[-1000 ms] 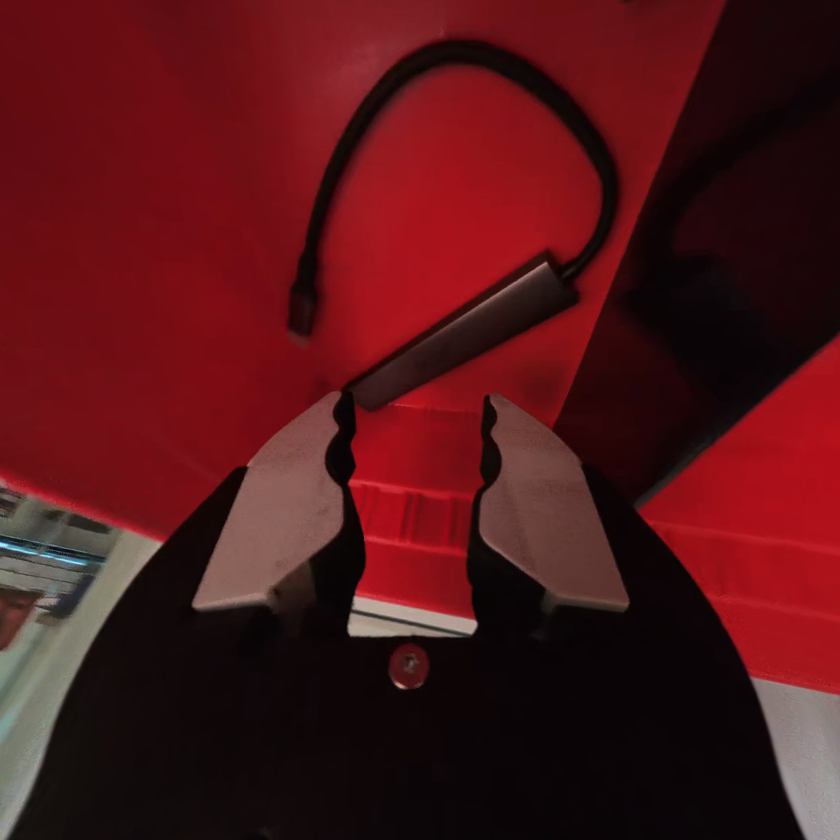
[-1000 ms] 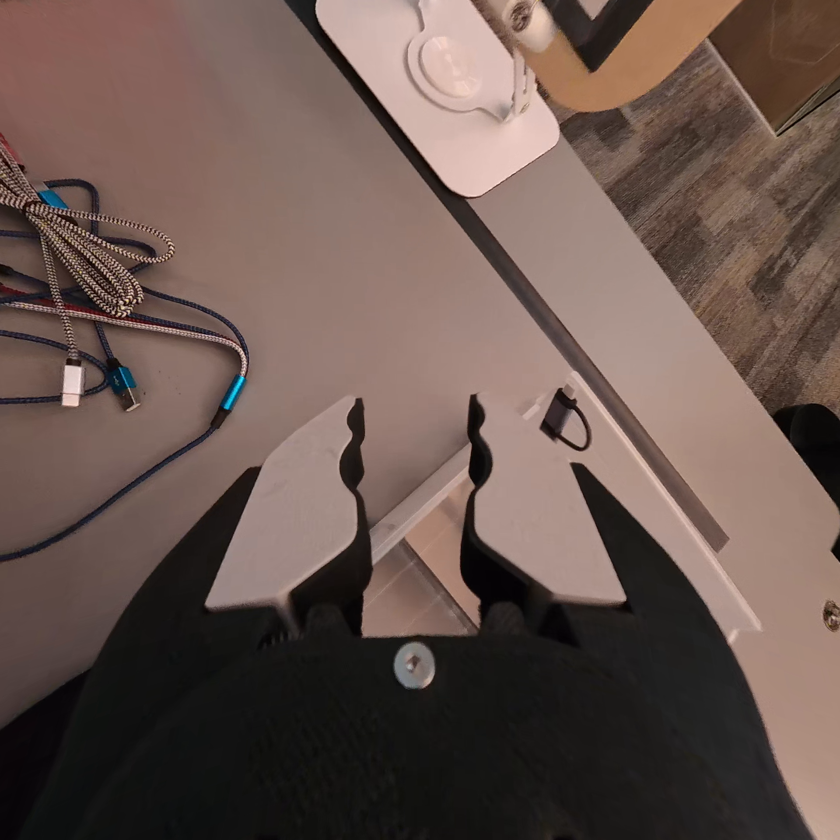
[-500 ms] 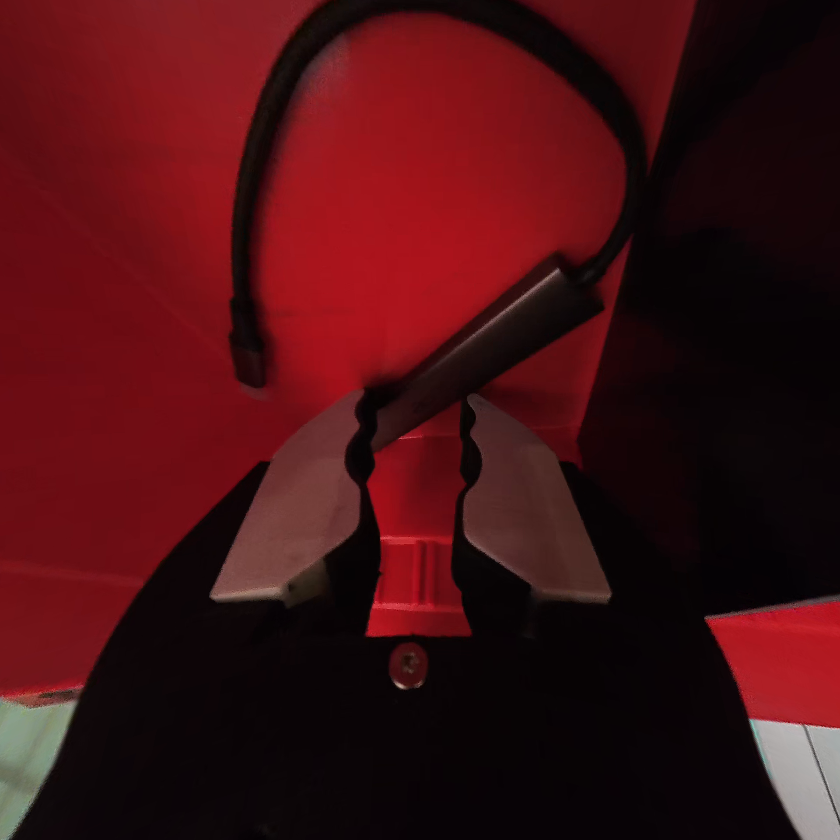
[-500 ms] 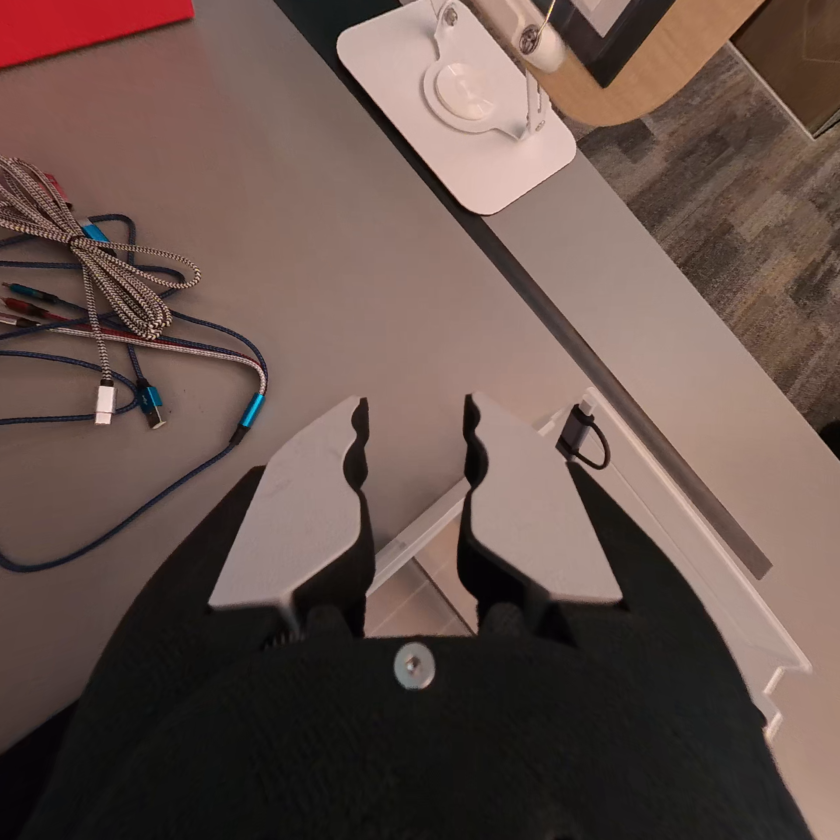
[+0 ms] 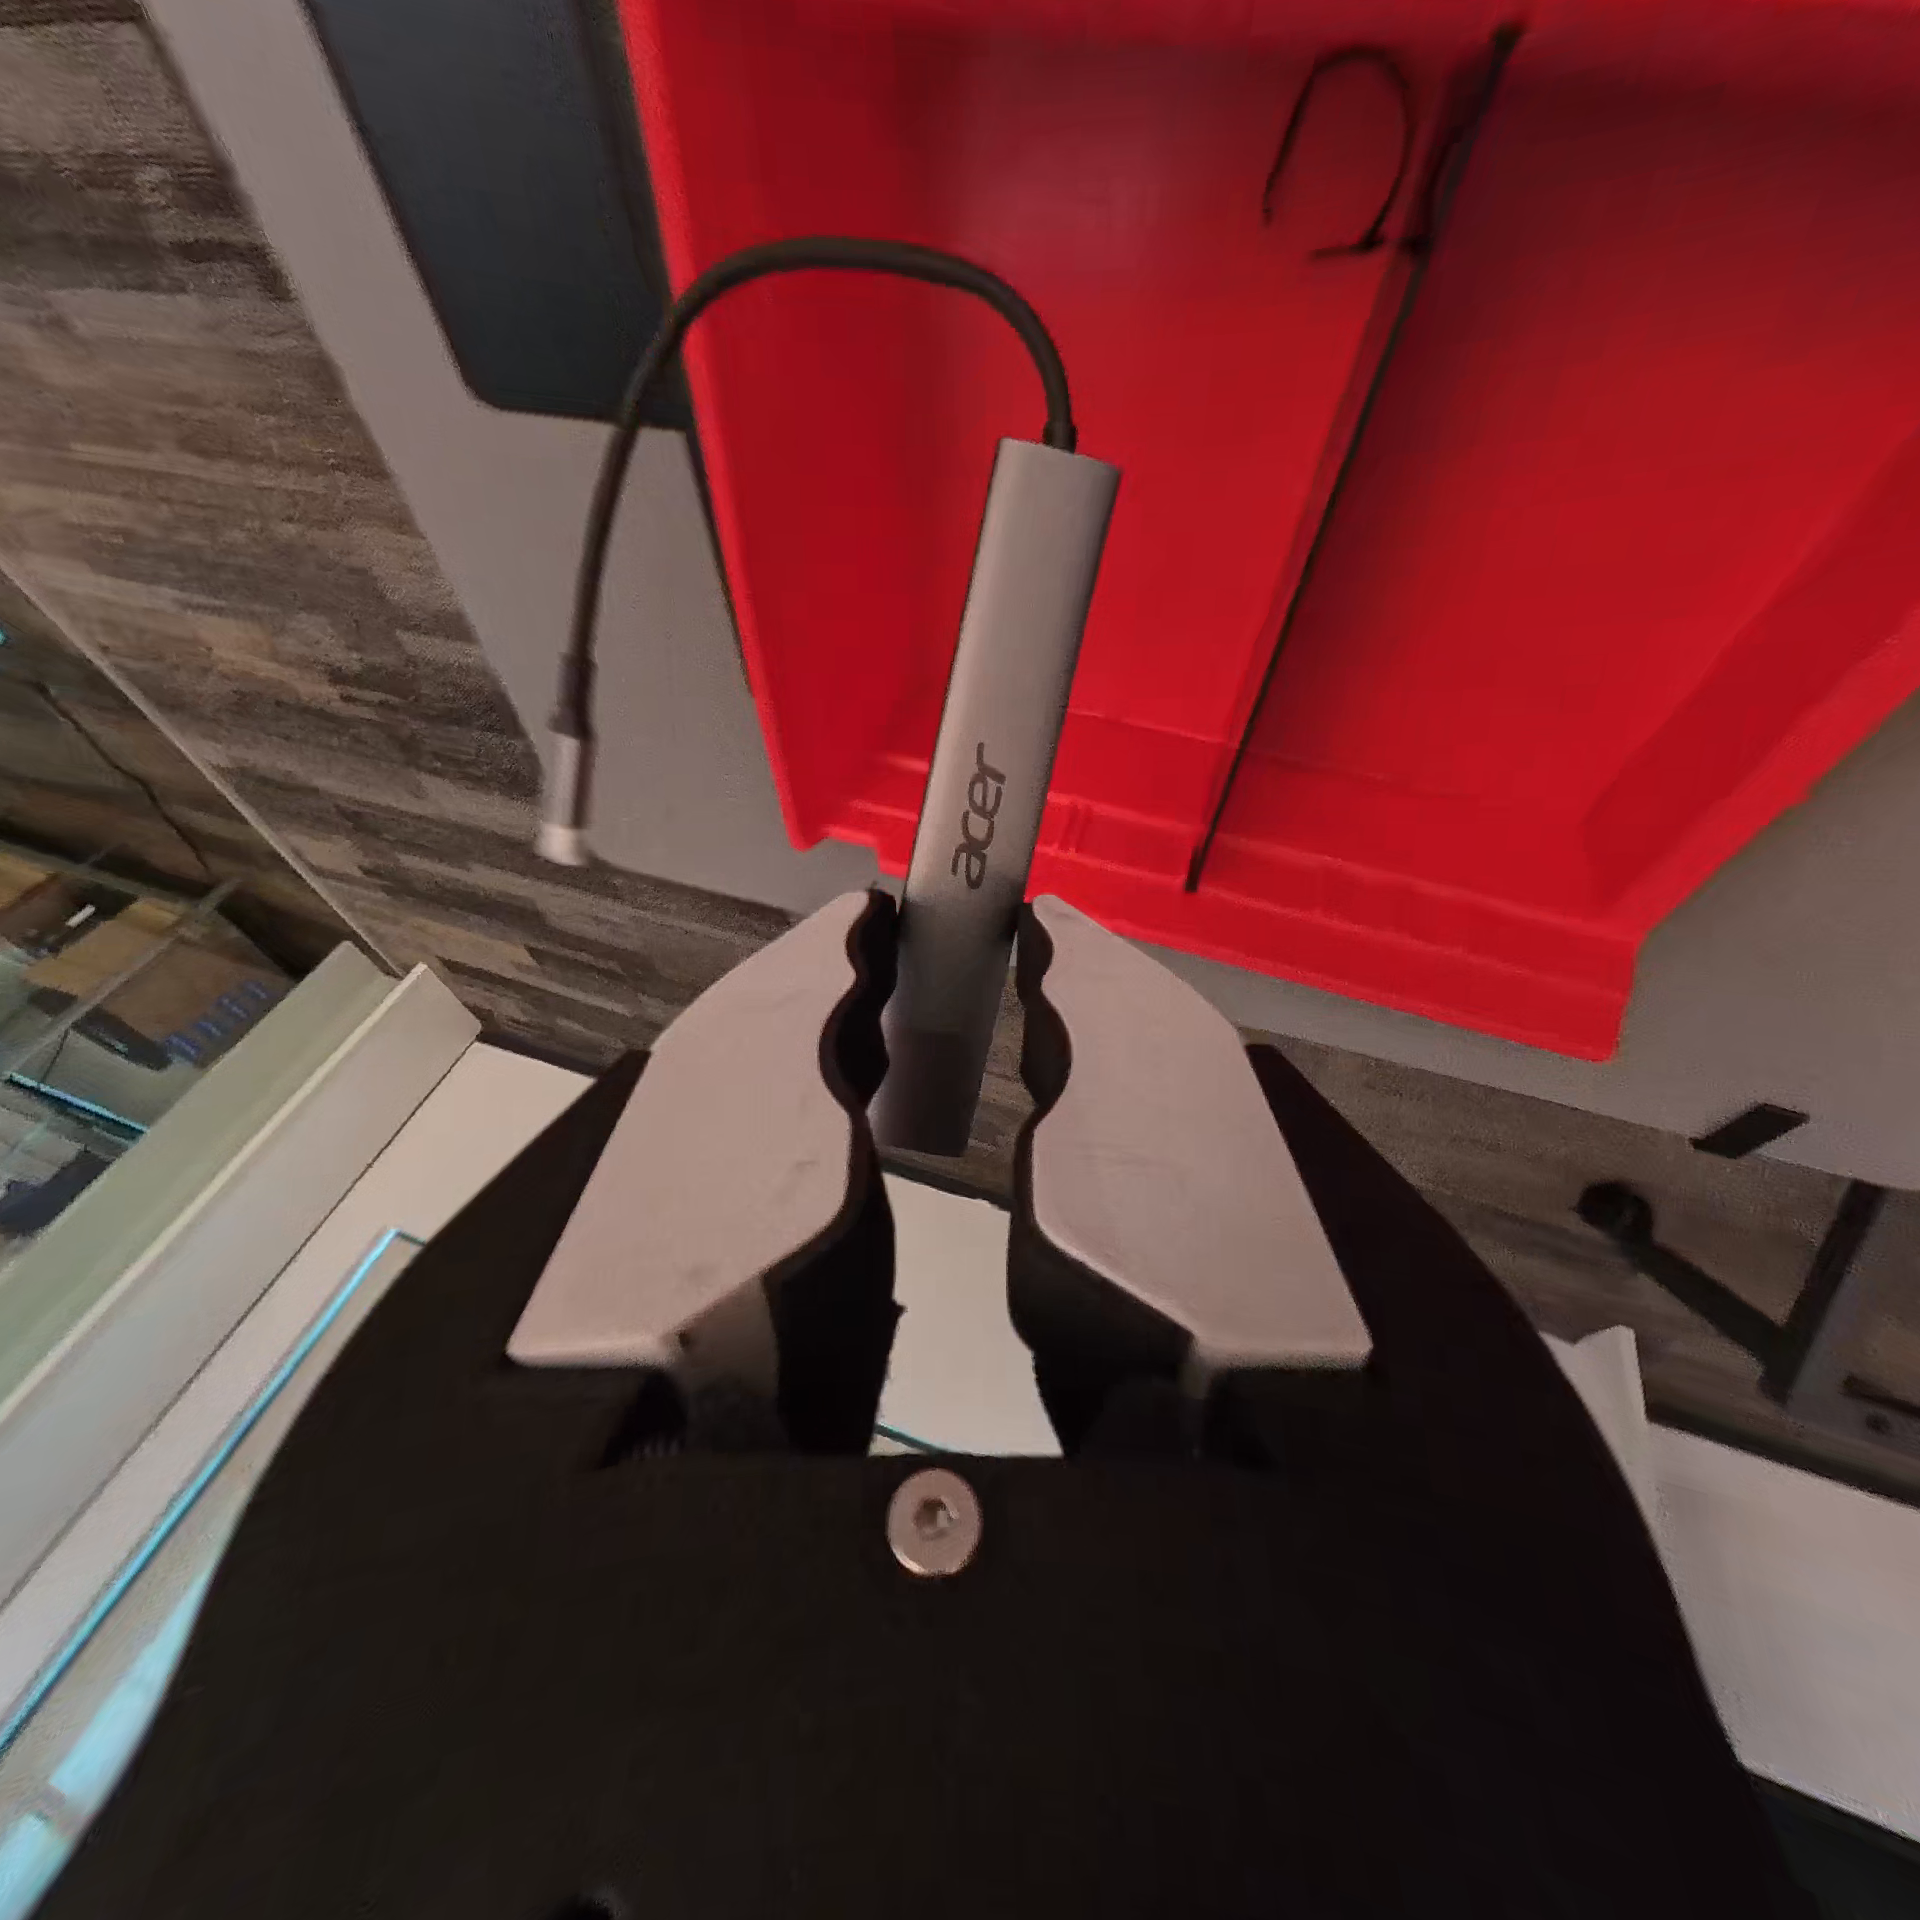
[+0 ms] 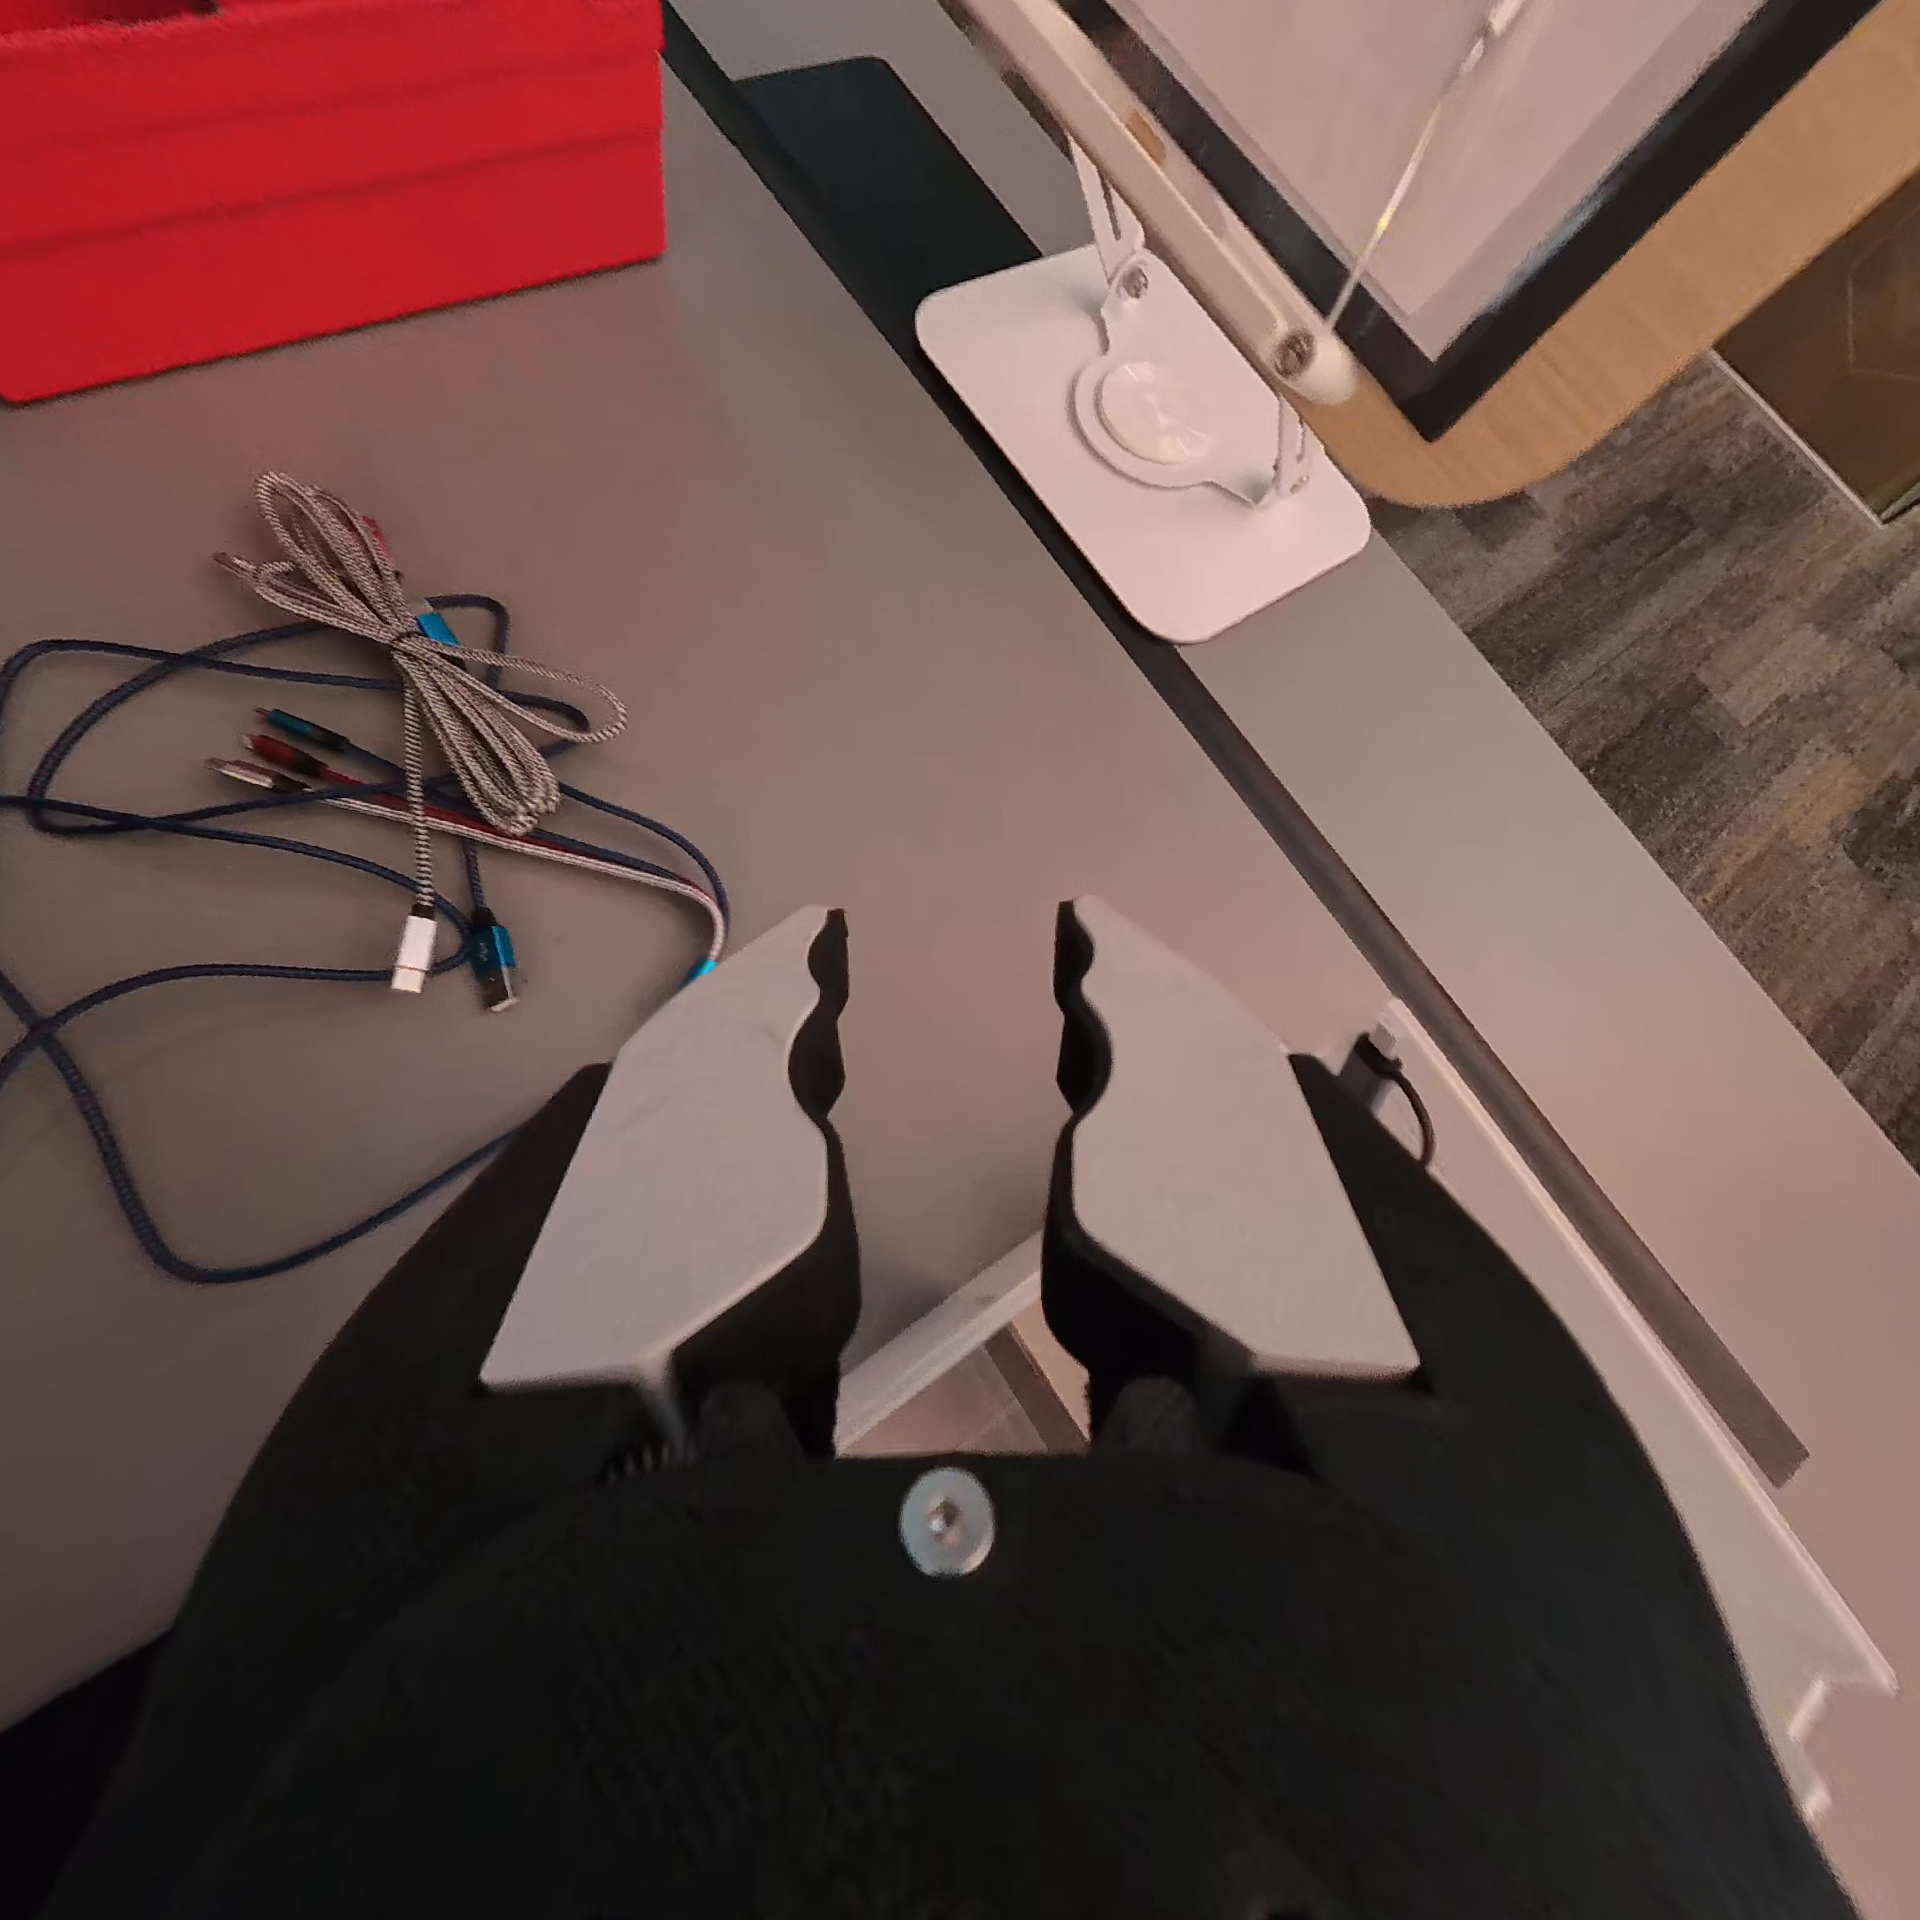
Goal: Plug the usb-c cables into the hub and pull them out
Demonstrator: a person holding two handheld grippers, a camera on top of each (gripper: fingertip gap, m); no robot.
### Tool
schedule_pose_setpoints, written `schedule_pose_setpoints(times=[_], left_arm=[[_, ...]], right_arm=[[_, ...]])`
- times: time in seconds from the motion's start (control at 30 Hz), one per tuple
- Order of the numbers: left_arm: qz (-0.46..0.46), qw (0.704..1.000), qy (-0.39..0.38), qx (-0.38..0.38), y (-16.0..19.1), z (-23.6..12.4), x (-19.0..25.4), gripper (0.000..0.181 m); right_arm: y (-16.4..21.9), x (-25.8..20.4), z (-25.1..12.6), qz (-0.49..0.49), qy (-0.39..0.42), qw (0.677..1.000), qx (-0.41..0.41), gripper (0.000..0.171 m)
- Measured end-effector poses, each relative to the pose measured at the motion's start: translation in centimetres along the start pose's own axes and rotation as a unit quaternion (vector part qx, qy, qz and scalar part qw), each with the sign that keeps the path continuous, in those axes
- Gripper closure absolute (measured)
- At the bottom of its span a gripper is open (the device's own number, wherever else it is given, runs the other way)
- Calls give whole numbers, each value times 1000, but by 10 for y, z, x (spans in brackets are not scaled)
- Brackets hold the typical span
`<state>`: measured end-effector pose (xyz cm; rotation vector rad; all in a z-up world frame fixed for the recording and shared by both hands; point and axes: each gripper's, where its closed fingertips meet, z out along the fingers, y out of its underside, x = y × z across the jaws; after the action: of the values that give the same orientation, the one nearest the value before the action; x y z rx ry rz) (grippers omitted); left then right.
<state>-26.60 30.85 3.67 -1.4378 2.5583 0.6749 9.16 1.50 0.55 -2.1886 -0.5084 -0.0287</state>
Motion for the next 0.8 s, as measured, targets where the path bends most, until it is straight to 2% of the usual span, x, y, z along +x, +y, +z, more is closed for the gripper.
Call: schedule_pose_setpoints(times=[0.07, 0.17, 0.3, 0.4, 0.53, 0.63, 0.8], left_arm=[[-29, 999, -11, 14, -2, -31, -1, 160], [-120, 990, 18, 66, -20, -70, 6, 160], [-225, 960, 73, 149, -70, -93, 23, 161], [-265, 930, 131, 219, -125, -91, 52, 160], [-274, 914, 177, 239, -177, -66, 97, 161], [-290, 906, 204, 231, -197, -48, 130, 161], [-323, 902, 172, 229, -202, -40, 160, 161]], right_arm=[[-10, -9, -1, -7, -12, 1000, 17, 132], [-27, -29, 0, -23, -37, 998, 42, 132], [-42, -56, 1, -54, -68, 995, 57, 132], [-47, -81, 6, -51, -113, 990, 62, 132], [-45, -124, 21, -42, -181, 981, 49, 132], [-35, -159, 36, -39, -215, 976, 17, 132], [9, -174, 67, -46, -183, 981, -34, 137]])
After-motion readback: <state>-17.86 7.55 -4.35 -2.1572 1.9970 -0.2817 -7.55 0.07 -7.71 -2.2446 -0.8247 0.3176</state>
